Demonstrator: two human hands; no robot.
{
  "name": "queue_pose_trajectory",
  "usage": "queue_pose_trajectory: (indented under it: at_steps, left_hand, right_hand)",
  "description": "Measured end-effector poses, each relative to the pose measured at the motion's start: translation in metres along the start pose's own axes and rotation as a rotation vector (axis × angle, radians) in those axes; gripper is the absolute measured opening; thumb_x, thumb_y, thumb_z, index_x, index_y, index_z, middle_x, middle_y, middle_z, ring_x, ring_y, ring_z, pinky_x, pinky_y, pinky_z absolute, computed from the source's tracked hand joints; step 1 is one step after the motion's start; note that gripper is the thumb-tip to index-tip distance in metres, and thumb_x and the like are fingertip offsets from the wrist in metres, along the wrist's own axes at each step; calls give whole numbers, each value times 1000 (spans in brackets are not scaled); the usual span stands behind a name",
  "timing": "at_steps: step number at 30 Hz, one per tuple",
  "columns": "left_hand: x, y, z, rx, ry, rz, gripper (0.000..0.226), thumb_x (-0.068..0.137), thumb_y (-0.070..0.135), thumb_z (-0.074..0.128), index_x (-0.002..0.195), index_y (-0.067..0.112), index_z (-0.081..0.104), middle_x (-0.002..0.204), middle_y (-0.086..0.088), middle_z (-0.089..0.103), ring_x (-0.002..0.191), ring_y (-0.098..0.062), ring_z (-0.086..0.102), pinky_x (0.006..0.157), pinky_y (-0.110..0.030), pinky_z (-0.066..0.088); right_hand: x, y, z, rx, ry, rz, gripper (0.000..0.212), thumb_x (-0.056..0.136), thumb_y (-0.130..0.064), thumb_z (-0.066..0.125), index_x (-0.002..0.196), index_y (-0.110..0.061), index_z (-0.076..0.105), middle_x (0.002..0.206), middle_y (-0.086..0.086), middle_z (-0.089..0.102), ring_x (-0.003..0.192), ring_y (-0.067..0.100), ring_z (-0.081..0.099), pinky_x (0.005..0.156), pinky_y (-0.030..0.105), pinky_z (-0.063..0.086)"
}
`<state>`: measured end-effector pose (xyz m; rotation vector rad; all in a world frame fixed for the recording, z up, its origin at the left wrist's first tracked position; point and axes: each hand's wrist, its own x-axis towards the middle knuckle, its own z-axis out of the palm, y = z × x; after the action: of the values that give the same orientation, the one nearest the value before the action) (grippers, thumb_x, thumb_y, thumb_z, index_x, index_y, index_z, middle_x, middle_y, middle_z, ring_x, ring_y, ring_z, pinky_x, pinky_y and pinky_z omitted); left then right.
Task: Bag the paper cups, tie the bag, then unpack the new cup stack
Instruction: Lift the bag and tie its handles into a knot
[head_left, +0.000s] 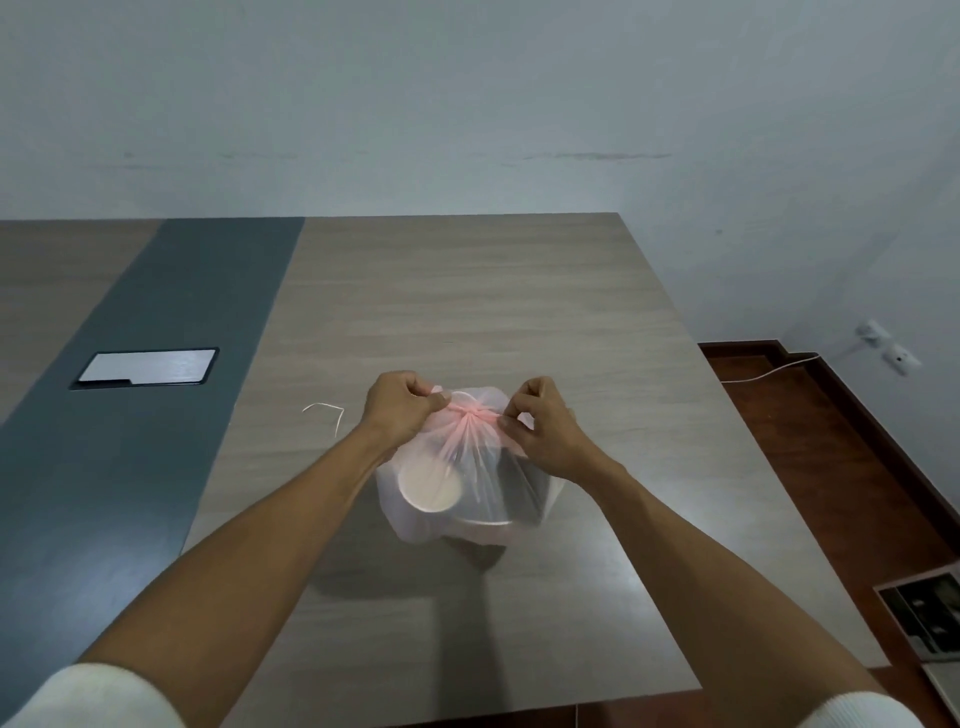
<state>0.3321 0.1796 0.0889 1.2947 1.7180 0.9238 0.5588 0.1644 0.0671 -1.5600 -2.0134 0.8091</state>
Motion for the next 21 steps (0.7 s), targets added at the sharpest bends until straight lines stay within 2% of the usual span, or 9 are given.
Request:
queue_pose_trajectory:
  at_steps: [3, 5, 7, 10, 12, 15, 17, 20, 21]
  left_hand:
    - [3, -12, -8, 206, 42, 63, 27, 75, 32, 89, 62, 26, 66, 97, -3, 69, 94, -19, 66, 77, -25, 48]
    - [-2, -17, -9, 354, 70, 93, 21, 75, 43, 86, 74, 33, 68, 119, -1, 60, 115, -19, 57, 98, -34, 42]
    - [-9, -27, -11, 471, 83, 103, 30, 79, 48, 81, 103, 35, 68, 139, 0, 48, 132, -21, 44, 109, -43, 30]
    - [-21, -52, -13, 426, 151, 12, 72, 85, 55, 71, 146, 31, 43, 162, -4, 28, 148, -28, 29, 115, -54, 26]
    - [-27, -75, -8, 242, 166, -126, 90, 83, 64, 68, 154, 25, 30, 162, -8, 29, 147, -31, 33, 116, -54, 32]
    - [-37, -101, 4, -143, 57, -297, 100, 67, 79, 72, 149, 34, 37, 147, -2, 53, 129, -25, 58, 105, -47, 50]
    - [-42, -110, 9, -318, -17, -302, 81, 69, 72, 79, 138, 43, 50, 131, 7, 67, 113, -16, 69, 95, -46, 58]
    - [-47, -103, 11, -427, -74, -211, 54, 80, 55, 79, 129, 40, 62, 121, 7, 74, 109, -16, 72, 94, -48, 58]
    - [-47, -98, 9, -444, -79, -197, 48, 83, 51, 78, 127, 38, 64, 118, 6, 75, 109, -17, 72, 94, -48, 59]
  right_hand:
    - [-2, 6, -1, -59, 5, 1, 9, 97, -34, 65, 90, -28, 63, 115, -4, 45, 105, 13, 48, 107, 49, 36]
    - [-4, 7, 3, -43, 35, 39, 13, 96, -39, 64, 100, -26, 67, 119, -3, 49, 108, 14, 51, 107, 51, 38]
    - [-10, 13, 10, -34, 58, 150, 35, 96, -50, 60, 122, -27, 62, 135, 0, 50, 120, 20, 53, 109, 54, 39]
    - [-27, 27, 22, 141, 85, 431, 83, 90, -70, 53, 157, -27, 28, 162, 6, 29, 143, 32, 39, 114, 60, 36]
    - [-36, 36, 34, 388, 93, 639, 99, 85, -78, 50, 161, -28, 10, 166, 7, 21, 147, 38, 33, 114, 60, 36]
    - [-43, 40, 48, 718, -1, 869, 101, 77, -87, 49, 157, -36, 16, 159, 4, 34, 138, 42, 42, 100, 65, 43]
    - [-45, 37, 54, 890, 25, 898, 89, 77, -82, 55, 149, -34, 30, 145, 3, 48, 124, 37, 53, 91, 63, 51]
    - [-44, 25, 56, 949, 159, 800, 49, 91, -58, 58, 130, -30, 49, 127, 2, 60, 108, 25, 59, 88, 51, 53]
    - [-43, 20, 56, 955, 193, 769, 48, 91, -55, 59, 129, -29, 50, 127, 3, 61, 108, 24, 60, 91, 51, 53]
